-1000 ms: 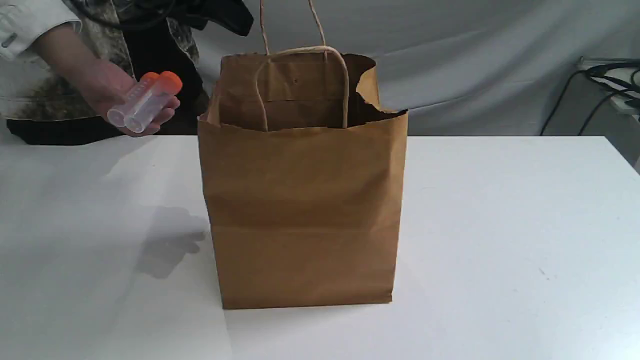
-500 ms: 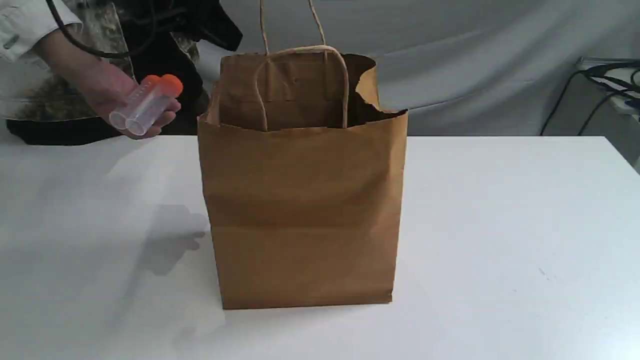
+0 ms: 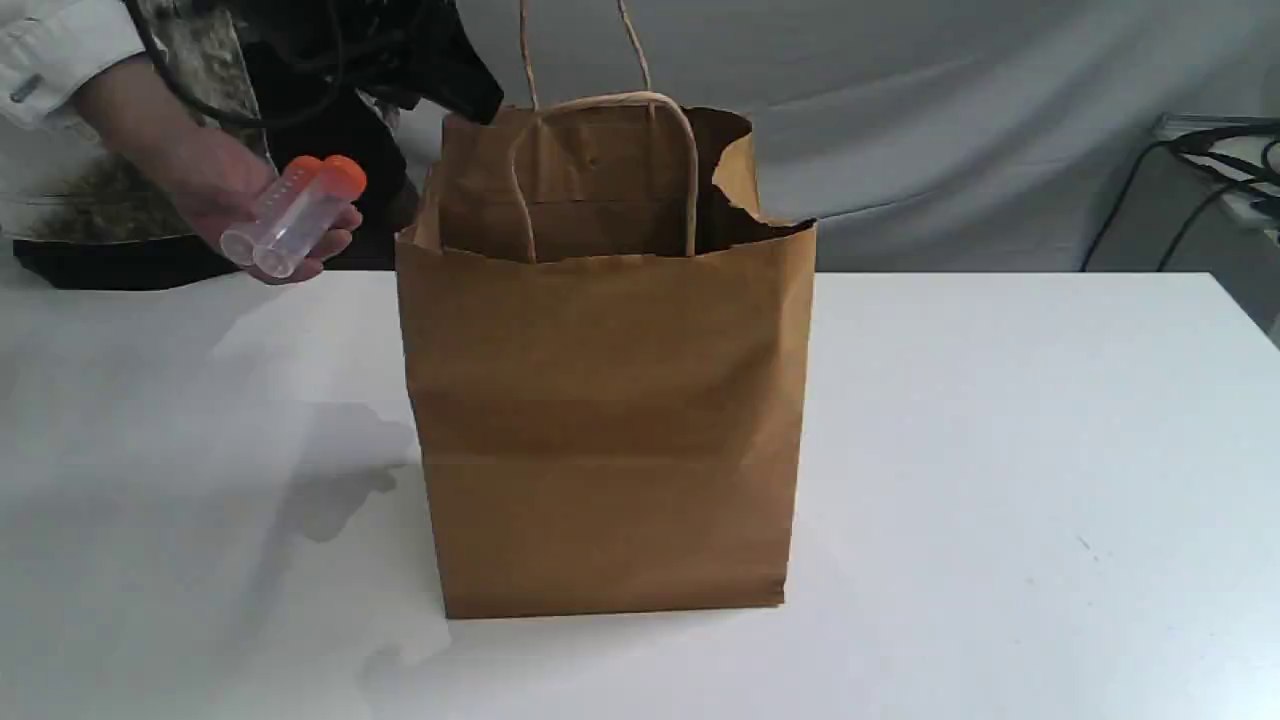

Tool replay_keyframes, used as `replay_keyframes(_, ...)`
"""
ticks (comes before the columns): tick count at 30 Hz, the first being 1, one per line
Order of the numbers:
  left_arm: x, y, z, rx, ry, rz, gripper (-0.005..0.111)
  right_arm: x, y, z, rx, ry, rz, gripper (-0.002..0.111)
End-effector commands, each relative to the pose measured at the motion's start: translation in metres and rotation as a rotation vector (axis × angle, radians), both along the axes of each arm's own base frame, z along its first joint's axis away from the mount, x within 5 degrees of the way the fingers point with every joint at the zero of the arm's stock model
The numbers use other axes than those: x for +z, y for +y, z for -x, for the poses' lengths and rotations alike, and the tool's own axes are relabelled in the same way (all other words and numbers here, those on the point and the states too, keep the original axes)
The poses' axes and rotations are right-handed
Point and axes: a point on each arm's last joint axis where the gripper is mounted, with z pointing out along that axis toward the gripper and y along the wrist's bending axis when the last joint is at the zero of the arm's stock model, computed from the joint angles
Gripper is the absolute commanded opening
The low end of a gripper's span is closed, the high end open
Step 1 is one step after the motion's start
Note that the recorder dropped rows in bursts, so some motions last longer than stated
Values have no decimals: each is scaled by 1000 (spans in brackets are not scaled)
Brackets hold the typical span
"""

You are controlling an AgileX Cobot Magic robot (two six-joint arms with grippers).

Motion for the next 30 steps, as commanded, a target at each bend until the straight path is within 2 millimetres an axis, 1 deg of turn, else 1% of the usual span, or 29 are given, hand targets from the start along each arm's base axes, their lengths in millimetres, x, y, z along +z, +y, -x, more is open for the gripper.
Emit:
replay_keyframes(1,-13,0,1,1,38,-33,69,0,0,0,1,-5,18,0)
replay_keyframes(3,-17,0,1,-2,47,-41,69,0,0,0,1,-5,18,0)
replay_keyframes(9,-19,0,0,-17,43,-48,69,0,0,0,1,-5,18,0)
replay_keyframes(16,-41,-5,-8,-20,101,-7,69,0,0,0,1,-5,18,0)
replay_keyframes(20,-47,-11,-8,-30,102,-31,69,0,0,0,1,-5,18,0)
replay_keyframes(24,-43,-12,-12,-14,60,-31,69,0,0,0,1,-5,18,0)
replay_keyframes(30,-18,-11,-17,7,-42,-29,68,0,0,0,0,-5,16,0)
